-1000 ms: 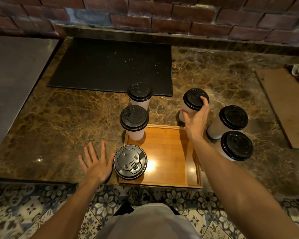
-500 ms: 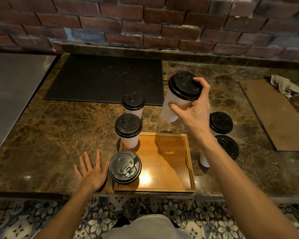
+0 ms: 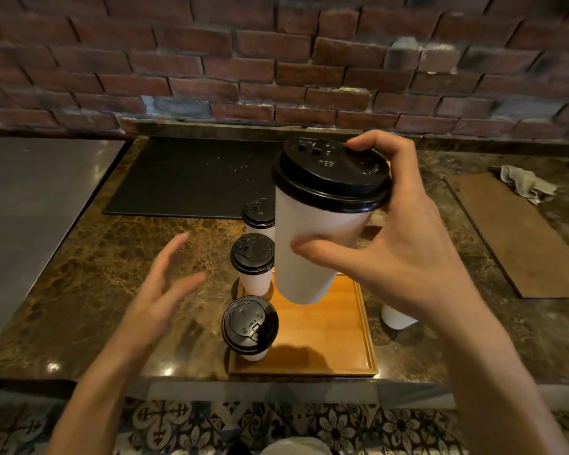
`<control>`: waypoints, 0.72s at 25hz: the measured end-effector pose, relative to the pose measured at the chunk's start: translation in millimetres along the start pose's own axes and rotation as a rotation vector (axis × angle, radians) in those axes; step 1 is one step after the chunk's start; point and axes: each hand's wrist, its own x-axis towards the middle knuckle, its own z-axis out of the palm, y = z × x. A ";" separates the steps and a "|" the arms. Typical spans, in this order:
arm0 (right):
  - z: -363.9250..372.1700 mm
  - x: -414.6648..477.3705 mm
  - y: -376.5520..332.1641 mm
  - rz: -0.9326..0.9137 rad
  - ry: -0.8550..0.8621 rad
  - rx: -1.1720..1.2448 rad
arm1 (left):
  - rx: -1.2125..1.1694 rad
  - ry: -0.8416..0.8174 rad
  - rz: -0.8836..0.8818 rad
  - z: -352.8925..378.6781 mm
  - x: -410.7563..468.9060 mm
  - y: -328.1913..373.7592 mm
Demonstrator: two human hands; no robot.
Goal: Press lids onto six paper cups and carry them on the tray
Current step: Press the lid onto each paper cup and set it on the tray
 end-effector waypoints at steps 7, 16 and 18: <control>15.6 -17.5 -36.3 0.000 0.041 0.013 | -0.080 0.092 0.421 90.9 -44.2 64.7; -6.6 -1.4 -50.8 -0.084 -0.242 -0.071 | -0.305 -0.173 0.370 70.6 -29.0 55.9; -17.6 15.3 -52.4 -0.233 -0.429 0.020 | -0.269 -0.303 0.360 62.3 -26.5 56.5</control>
